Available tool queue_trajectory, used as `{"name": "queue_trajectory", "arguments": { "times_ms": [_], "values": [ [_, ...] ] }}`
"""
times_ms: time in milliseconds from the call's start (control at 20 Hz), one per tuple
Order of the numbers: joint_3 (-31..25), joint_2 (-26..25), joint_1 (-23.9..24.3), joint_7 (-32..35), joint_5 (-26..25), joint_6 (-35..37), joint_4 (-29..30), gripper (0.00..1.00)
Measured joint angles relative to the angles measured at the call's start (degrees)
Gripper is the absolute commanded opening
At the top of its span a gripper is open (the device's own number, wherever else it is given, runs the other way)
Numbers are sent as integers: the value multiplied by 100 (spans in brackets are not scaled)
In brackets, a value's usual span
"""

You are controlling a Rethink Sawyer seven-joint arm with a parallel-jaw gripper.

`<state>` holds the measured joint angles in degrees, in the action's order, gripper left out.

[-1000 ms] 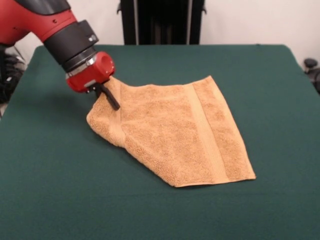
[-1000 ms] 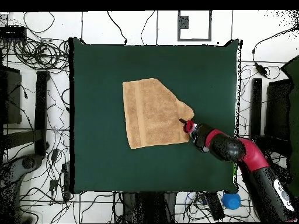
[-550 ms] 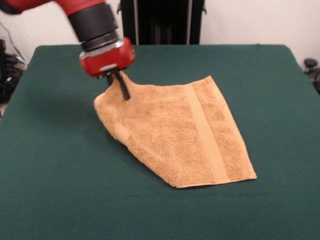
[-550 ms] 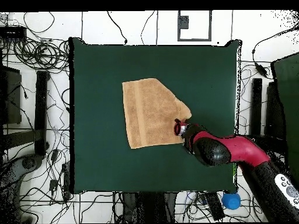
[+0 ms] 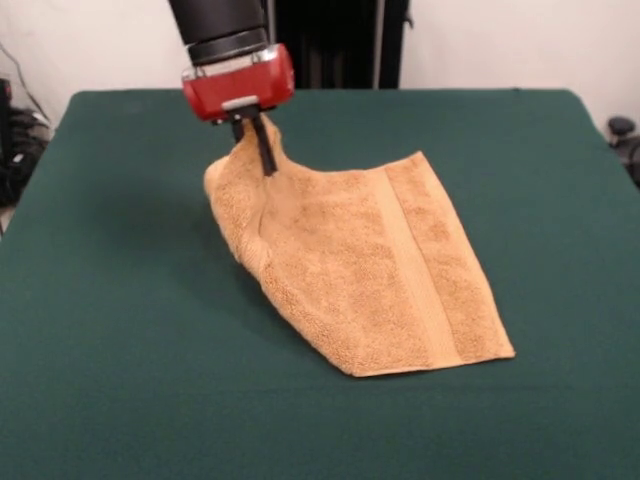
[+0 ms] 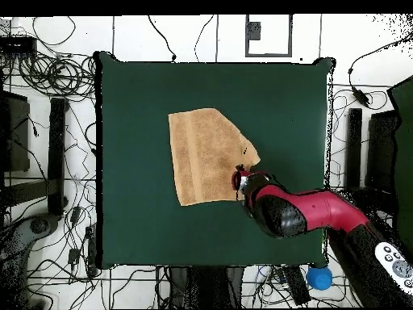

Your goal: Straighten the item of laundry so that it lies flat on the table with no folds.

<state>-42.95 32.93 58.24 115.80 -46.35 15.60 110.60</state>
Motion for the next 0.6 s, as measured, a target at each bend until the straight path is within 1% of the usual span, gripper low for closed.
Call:
{"name": "queue_trajectory", "arguments": {
  "times_ms": [150,250,400,500,600],
  "values": [
    [423,80,-125,0,15,-109,-3,0],
    [681,129,-301,7,-28,-177,-29,0],
    [1862,341,-1509,145,-506,-280,-277,0],
    [2411,485,-2265,229,-794,-279,-404,0],
    [2602,567,-2578,248,-852,-276,-446,0]
  ]
}}
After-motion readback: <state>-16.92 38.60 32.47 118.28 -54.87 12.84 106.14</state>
